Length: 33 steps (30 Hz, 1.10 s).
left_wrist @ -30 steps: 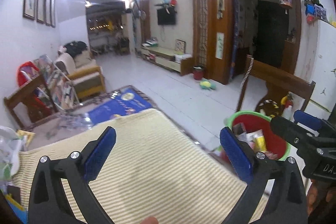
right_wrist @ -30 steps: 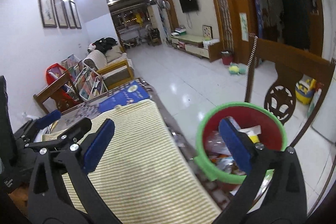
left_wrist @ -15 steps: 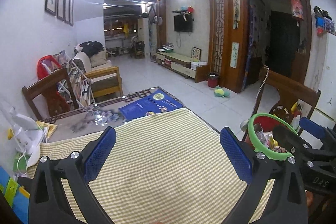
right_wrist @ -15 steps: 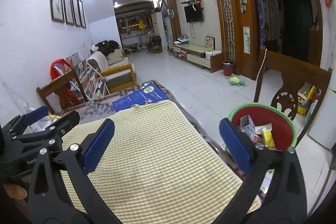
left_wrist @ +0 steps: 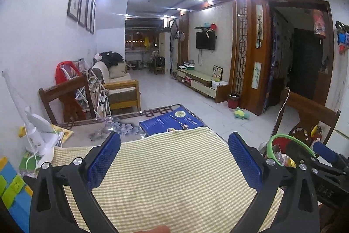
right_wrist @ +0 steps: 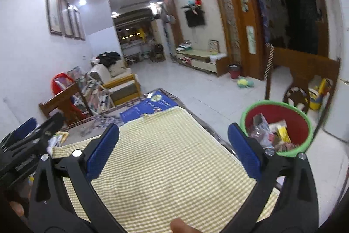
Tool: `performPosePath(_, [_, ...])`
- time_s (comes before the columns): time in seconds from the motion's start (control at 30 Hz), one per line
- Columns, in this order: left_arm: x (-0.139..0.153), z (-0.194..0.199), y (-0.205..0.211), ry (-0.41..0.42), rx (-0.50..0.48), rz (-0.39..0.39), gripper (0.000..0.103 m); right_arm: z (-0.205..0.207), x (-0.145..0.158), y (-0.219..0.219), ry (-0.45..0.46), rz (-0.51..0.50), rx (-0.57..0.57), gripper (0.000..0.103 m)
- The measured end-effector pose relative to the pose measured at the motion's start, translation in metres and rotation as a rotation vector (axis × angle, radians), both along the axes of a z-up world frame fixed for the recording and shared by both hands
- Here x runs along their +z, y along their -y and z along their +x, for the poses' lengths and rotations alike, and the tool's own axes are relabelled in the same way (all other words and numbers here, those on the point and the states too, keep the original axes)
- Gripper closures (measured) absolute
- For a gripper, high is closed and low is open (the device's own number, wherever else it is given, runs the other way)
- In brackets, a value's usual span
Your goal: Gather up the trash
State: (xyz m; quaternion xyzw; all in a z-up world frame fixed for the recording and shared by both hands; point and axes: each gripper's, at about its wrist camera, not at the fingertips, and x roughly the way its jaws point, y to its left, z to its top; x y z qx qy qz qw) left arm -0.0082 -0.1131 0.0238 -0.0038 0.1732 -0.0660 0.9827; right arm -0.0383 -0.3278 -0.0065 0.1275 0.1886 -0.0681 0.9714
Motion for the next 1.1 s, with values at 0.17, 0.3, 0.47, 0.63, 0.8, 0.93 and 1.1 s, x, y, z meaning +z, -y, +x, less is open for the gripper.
performPosePath(0.17, [-0.0031,0.0005,-0.0071,-0.018,0.019,-0.018,0.008,-0.0027,0.0,-0.0028,0.01,-0.048,-0.012,0.005])
performPosePath(0.3, [-0.0045,0.0013,-0.0078,-0.032,0.02,-0.028,0.008,-0.0026,-0.0005,-0.0054,0.006,-0.064,-0.001,0.005])
performPosePath(0.47, [-0.0057,0.0005,-0.0068,-0.041,0.014,-0.025,0.008,-0.0028,-0.0018,-0.0021,-0.008,-0.054,-0.005,0.005])
performPosePath(0.63, [-0.0059,0.002,-0.0065,-0.049,0.011,-0.025,0.008,-0.0024,-0.0026,-0.0015,-0.018,-0.051,-0.001,0.005])
performPosePath(0.8, [-0.006,0.0031,-0.006,-0.05,0.01,-0.019,0.008,-0.0021,-0.0037,-0.0003,-0.018,-0.056,0.001,0.005])
performPosePath(0.93, [-0.0075,0.0054,-0.0062,-0.054,0.012,-0.01,0.008,0.0005,-0.005,0.0006,-0.022,-0.063,0.01,0.005])
performPosePath(1.1, [-0.0078,0.007,-0.0064,-0.06,0.018,-0.008,0.008,0.0032,-0.0064,0.0012,-0.028,-0.067,0.016,0.005])
